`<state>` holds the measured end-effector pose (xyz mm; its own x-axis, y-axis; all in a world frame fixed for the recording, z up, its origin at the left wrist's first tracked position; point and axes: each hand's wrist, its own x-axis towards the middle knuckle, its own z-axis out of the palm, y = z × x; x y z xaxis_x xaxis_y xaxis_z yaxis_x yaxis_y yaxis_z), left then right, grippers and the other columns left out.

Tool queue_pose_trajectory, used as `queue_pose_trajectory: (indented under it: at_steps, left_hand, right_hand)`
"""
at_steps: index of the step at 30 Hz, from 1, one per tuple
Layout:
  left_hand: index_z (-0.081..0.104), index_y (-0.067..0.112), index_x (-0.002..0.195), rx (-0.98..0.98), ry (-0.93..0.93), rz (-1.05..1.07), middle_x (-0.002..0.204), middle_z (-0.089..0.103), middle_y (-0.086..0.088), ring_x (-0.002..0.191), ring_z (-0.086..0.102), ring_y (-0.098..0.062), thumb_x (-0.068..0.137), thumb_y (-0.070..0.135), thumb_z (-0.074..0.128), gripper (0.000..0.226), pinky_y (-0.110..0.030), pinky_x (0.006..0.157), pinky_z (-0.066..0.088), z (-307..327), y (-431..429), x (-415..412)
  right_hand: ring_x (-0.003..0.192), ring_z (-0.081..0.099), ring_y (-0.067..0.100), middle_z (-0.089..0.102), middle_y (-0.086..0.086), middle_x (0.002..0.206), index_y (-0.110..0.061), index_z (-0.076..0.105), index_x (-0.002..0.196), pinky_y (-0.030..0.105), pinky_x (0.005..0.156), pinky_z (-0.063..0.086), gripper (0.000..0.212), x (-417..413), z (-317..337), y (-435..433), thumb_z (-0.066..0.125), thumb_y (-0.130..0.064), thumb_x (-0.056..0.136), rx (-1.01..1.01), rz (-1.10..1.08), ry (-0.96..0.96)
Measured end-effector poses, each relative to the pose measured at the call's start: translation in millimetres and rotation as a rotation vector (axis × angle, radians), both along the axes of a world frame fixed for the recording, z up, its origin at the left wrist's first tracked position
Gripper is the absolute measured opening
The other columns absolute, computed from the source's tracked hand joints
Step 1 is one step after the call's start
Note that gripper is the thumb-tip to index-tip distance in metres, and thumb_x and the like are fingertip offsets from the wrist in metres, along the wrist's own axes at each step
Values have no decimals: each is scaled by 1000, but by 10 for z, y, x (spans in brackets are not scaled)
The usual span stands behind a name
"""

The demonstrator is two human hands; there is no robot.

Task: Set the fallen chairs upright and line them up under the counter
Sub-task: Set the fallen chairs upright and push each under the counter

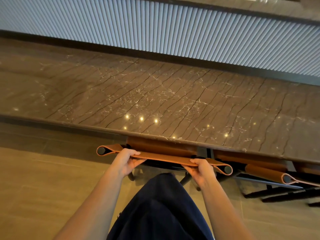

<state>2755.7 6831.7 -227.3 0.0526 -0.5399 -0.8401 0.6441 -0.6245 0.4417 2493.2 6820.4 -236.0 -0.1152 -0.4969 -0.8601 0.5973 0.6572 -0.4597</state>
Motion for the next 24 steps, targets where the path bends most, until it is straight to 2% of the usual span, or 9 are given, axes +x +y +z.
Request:
queue_pose_trajectory:
  at_steps: [3,7,12,16,21,24]
  left_hand:
    - [54,-5,116,-7,-9,22,108,65,-25,85,71,-35,86,-12,47,32,-39,57,58,23,8,-19]
    - [55,-1,109,-28,7,87,107,66,-23,88,70,-36,91,-3,50,19,-41,59,59,92,97,-100]
    - [56,5,104,-115,-37,116,110,64,-23,101,64,-34,99,18,49,16,-41,74,55,209,343,-293]
    - [55,4,114,-204,-113,191,123,58,-19,118,55,-33,98,19,50,23,-43,91,49,295,677,-481]
    - [57,4,119,-308,-112,299,122,62,-17,110,60,-28,98,22,49,29,-37,80,53,430,1260,-706]
    - [55,3,121,-343,-124,346,121,62,-17,106,62,-27,99,21,45,30,-36,78,53,496,1602,-799]
  right_hand:
    - [85,68,37,64,24,105,-1,51,108,43,51,57,25,-16,23,-12,48,13,88,2,22,-19]
    - [75,73,30,70,20,97,-2,56,111,40,55,57,21,-37,81,34,55,2,91,14,126,-7]
    - [93,69,30,70,19,105,-7,59,116,39,70,55,25,-81,187,189,57,-20,95,-52,276,-51]
    - [106,61,24,67,11,112,-14,62,109,40,89,48,23,-184,303,385,50,-31,98,-100,500,-24]
    - [110,60,22,69,7,111,-19,65,113,40,94,46,27,-348,488,667,46,-31,98,-201,677,-11]
    - [109,61,20,70,5,112,-20,67,114,39,92,46,29,-370,563,799,45,-32,99,-236,754,-1]
